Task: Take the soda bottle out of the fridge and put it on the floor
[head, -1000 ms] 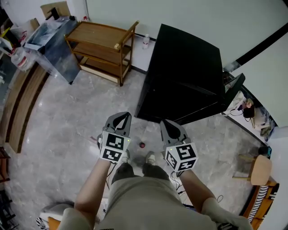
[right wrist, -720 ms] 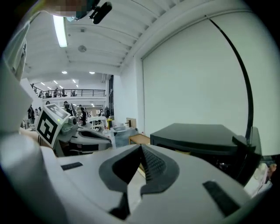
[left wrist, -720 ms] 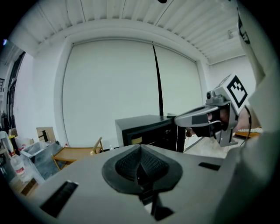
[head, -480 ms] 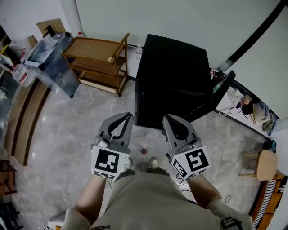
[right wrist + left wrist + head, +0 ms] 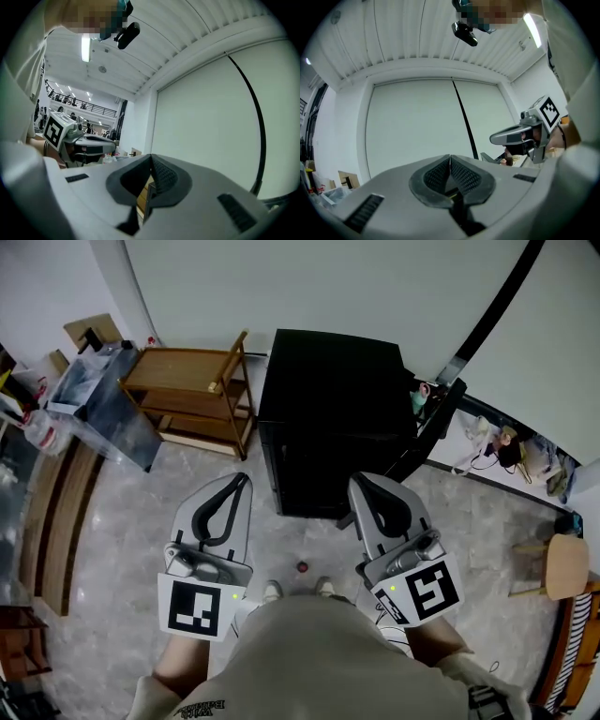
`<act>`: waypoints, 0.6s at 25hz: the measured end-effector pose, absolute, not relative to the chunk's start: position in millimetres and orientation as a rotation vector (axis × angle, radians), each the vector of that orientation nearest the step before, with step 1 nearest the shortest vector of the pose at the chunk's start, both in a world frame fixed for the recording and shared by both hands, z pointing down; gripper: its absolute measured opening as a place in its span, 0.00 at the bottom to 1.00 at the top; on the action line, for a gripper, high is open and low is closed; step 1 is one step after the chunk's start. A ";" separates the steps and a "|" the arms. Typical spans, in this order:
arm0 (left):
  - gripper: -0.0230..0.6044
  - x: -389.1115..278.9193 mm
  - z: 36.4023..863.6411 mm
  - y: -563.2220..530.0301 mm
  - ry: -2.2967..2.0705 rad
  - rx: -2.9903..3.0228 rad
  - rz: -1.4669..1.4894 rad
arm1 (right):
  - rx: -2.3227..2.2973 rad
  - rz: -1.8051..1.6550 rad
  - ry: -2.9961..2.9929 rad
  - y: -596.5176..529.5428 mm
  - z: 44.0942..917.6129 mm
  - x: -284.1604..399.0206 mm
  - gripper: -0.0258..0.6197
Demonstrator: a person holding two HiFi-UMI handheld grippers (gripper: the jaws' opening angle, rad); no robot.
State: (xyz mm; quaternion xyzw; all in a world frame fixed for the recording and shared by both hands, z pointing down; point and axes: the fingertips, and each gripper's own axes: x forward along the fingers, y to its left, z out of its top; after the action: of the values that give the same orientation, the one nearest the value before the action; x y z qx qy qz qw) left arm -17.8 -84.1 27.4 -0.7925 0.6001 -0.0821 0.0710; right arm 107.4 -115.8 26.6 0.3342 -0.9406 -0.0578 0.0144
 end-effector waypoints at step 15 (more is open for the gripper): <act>0.05 7.9 -6.8 -69.1 1.720 -2.332 -0.251 | 1.134 -0.211 -3.003 -105.5 -33.7 168.6 0.03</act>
State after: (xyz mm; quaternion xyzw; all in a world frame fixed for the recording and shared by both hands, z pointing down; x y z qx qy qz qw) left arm 7.9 -69.1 -6.8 -0.7964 0.5873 -0.0857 0.1162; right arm 168.6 -105.5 -33.7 0.3524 -0.9328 -0.0656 -0.0376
